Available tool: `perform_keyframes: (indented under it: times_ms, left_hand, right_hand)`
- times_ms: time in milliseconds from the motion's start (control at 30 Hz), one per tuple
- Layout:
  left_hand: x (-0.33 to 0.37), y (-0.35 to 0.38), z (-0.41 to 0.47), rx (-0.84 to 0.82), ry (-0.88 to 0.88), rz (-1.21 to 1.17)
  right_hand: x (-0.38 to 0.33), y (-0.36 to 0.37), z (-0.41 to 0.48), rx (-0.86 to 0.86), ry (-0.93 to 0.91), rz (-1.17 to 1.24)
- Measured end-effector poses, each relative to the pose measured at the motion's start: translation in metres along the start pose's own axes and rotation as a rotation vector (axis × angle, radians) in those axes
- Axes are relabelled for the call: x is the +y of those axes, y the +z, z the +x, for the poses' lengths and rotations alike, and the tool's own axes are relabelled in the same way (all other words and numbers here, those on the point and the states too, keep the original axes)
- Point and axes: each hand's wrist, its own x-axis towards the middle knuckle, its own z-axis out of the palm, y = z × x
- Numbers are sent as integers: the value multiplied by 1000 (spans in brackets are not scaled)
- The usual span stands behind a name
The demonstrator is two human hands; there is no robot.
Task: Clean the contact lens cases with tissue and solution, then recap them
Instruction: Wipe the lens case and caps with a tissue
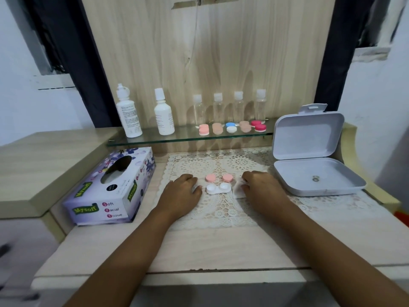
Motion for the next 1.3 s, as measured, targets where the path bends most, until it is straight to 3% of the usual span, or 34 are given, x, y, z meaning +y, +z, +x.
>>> perform_keyframes:
  times_ms: [100,233,467,733,1300]
  left_hand:
    - [1,-6,-1,-61,-7,-11]
    - [3,-23,-6,-176,-2,-67]
    - [10,-55,-32,-167,32,-62]
    - [-2,-83,-100,-182,74,16]
    - [-99,-123,-216,-23,-136,61]
  right_hand:
    - [6,0,7,-94,63,-23]
    - [3,-4,2,-55,126,67]
    - [-16,-18,-4,-12,153,119]
    - [-71,-17,-14,-33,25,207]
    - [-220,17,-24,-159,-304,362]
